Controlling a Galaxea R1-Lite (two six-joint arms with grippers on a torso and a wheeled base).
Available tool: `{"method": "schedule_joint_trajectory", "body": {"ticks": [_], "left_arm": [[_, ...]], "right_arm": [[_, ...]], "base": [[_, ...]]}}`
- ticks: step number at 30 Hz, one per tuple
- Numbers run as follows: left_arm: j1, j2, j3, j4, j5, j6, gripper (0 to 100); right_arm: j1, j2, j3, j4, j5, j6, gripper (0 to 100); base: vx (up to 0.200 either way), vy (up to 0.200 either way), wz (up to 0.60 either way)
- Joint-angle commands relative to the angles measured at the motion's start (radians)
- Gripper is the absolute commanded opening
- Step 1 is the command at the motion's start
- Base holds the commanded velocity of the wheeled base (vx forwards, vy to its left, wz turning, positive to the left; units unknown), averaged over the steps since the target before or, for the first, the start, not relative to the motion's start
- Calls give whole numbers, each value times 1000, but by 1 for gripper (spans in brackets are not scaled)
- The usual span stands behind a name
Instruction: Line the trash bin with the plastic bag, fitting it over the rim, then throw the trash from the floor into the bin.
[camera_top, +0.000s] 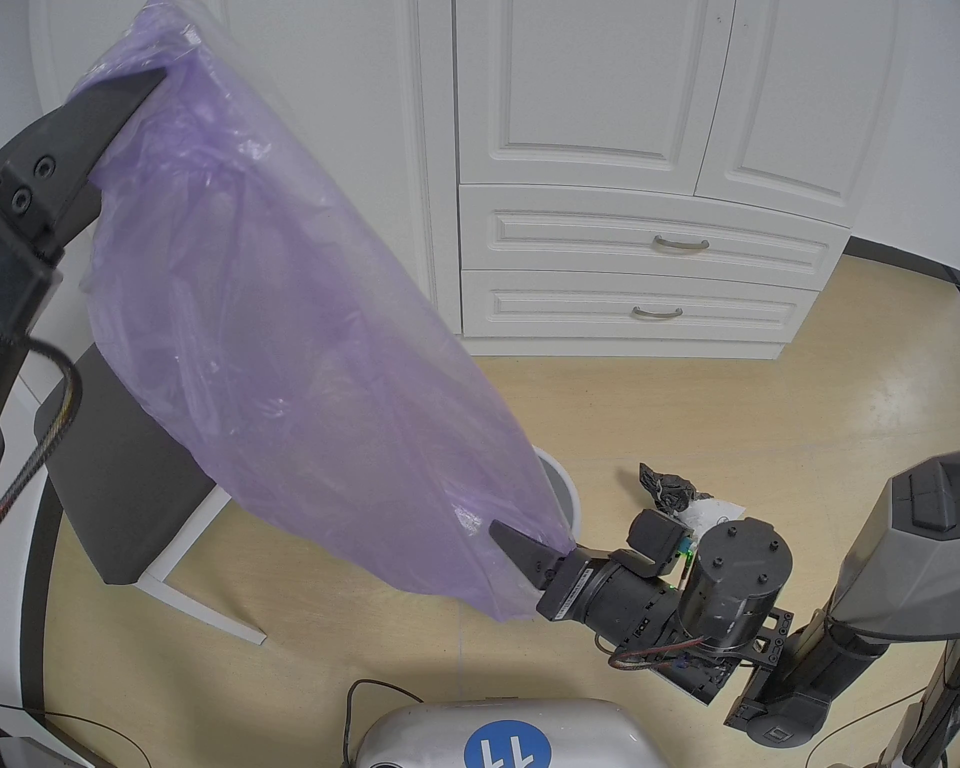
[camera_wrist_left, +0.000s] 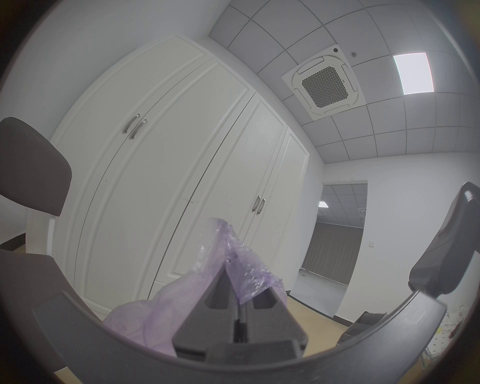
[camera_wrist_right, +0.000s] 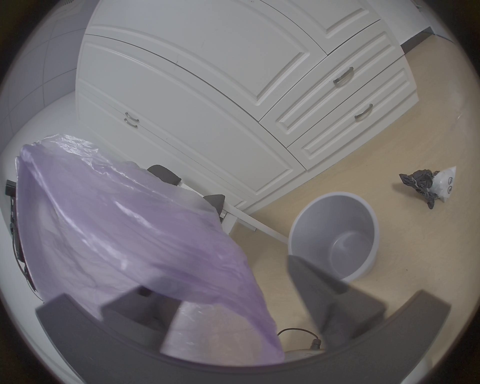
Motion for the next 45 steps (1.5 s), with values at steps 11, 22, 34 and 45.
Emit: {"method": "schedule_joint_trajectory", "body": {"ticks": [11, 22, 34, 45], "left_arm": [[0, 7, 11, 1, 1, 7, 0], [1, 15, 21, 5, 1, 6, 0], [93, 147, 57, 79, -2, -12, 0], [271, 214, 74, 271, -48, -12, 0]], "right_arm": [[-12, -111, 36, -18, 7, -63, 0], [-89, -188, 39, -18, 7, -186, 0], [-206, -667, -79, 617, 15, -324, 0], [-186, -760, -324, 1094, 1, -344, 0]], "base": [[0, 0, 0], [0, 0, 0], [0, 0, 0], [0, 0, 0]]}}
